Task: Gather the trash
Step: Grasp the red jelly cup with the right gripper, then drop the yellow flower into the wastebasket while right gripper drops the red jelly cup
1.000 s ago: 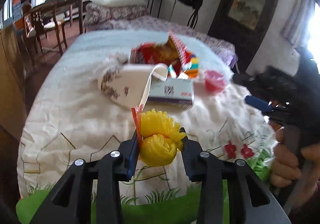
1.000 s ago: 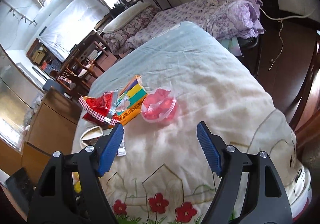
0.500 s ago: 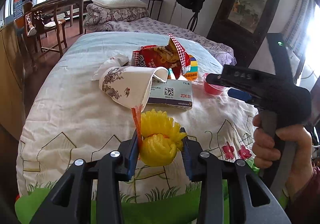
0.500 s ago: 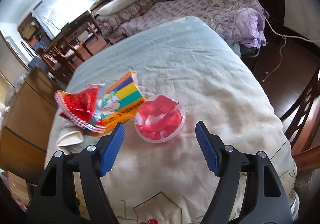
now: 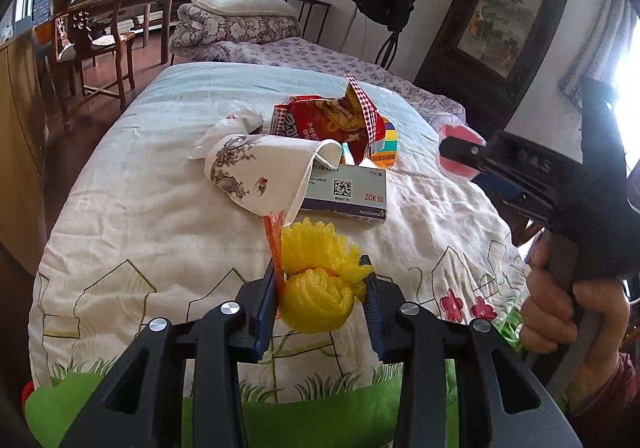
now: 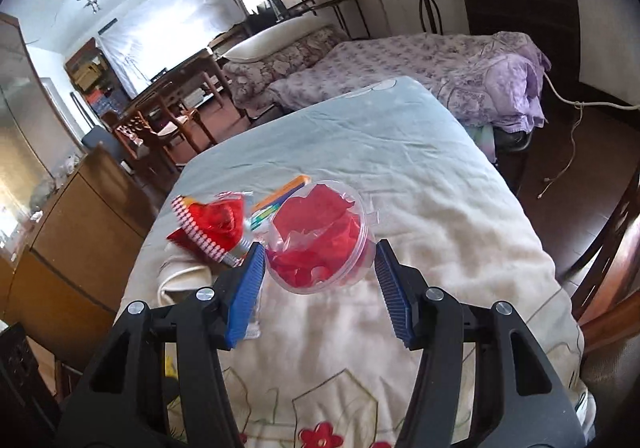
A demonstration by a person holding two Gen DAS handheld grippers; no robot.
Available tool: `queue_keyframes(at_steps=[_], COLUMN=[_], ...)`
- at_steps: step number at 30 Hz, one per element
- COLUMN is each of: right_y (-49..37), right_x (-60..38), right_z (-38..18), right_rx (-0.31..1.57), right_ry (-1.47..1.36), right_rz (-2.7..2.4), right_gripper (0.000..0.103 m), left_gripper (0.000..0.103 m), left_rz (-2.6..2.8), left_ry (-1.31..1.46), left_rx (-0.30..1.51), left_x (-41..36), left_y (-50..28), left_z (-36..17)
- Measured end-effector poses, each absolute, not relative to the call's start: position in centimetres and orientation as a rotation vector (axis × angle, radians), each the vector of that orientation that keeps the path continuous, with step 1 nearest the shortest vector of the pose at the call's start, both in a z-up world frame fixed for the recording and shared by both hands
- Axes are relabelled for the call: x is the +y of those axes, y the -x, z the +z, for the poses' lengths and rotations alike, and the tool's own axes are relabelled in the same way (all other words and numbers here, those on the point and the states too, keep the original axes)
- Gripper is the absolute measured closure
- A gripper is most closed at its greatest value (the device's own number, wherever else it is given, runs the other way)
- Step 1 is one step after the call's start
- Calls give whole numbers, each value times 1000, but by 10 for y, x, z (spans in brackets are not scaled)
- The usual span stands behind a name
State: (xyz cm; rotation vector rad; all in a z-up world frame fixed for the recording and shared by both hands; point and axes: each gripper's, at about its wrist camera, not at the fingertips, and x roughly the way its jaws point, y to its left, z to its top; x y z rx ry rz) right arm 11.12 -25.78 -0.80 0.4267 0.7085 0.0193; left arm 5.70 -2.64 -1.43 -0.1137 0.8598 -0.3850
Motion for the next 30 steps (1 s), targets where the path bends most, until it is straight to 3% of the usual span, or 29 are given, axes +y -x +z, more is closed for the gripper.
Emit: queue_keyframes(at_steps=[19, 30], right_y=[-67, -15], right_x=[-248, -211], right_z=[-6, -13], right_rx=[681, 679], right_ry=[-468, -348], right_rz=[109, 173], right_gripper=[47, 47], left_gripper=[65, 65], left_rz=[-368, -293], left_ry=[158, 211], left_rx=[882, 788], left_x=[-13, 38], left_y=[-27, 26], left_z=[-14, 25])
